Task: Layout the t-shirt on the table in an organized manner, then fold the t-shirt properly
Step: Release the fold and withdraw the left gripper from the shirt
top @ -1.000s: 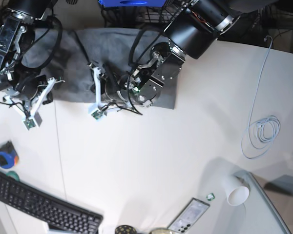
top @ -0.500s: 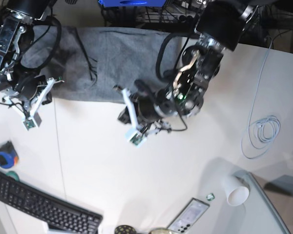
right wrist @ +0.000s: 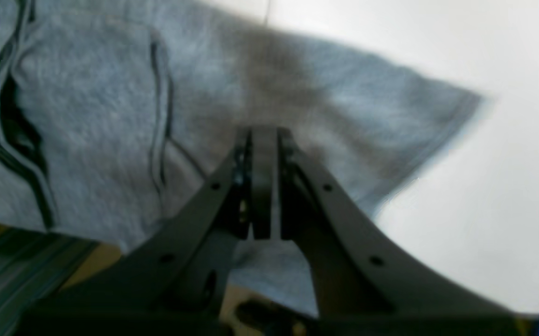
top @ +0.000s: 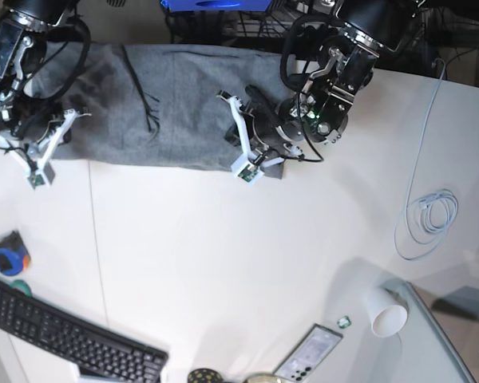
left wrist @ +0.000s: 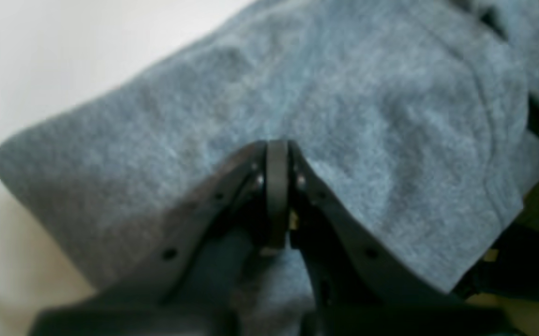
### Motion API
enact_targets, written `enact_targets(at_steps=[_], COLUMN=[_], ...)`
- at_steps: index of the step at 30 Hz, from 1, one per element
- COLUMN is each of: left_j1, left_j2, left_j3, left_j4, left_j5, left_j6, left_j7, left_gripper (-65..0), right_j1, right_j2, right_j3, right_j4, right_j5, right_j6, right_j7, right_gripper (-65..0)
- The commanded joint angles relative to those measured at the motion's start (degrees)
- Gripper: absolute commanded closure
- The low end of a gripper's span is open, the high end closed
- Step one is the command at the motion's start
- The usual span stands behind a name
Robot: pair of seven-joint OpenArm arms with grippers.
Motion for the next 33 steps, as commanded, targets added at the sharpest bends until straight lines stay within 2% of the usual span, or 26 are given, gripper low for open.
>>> enact_targets(at_steps=[1, 6, 10, 14, 20, 28, 33], left_j1=[-0.6, -0.7, -1.9, -2.9, -4.7, -8.4, -9.3], left_j2=[-0.4, -0.6, -0.5, -0.3, -0.3, -0.3, -0.3], left_j3=[0.0, 0.0, -0.1, 0.4, -0.2, -0.3, -0.3], left_j4=[0.7, 0.3, -5.5, -10.7, -12.8, -12.7, -12.5], left_j5=[-0.7, -0.7, -0.7, -0.7, -0.7, -0.8, -0.8], left_j6=[-0.2, -0.2, -0.2, -0.2, -0.2, -0.1, -0.1], left_j7=[-1.0, -1.0, -1.5, -4.9, -7.2, -6.9, -6.9], left_gripper=[0.0, 0.0, 0.0, 0.0, 0.0, 0.0, 0.0], right_j1=[0.8, 3.3, 6.9, 9.7, 14.1, 16.7, 15.9], right_j2=[0.3, 2.2, 3.9, 5.3, 7.0, 7.4, 7.9], right_j3=[0.1, -0.3, -0.4, -0.4, -4.9, -4.9, -4.7], right_j4=[-1.4, -13.0, -21.1, -26.7, -33.5, -35.4, -30.4], right_j5=[0.5, 0.5, 0.5, 0.5, 0.5, 0.5, 0.5], right_j6=[-1.4, -2.4, -2.4, -2.4, -2.8, -2.8, -2.9], right_j7=[1.3, 6.8, 8.9, 11.4, 14.7, 15.3, 14.9], right_gripper=[-2.3, -2.3, -2.3, -2.3, -2.3, -2.3, -2.7])
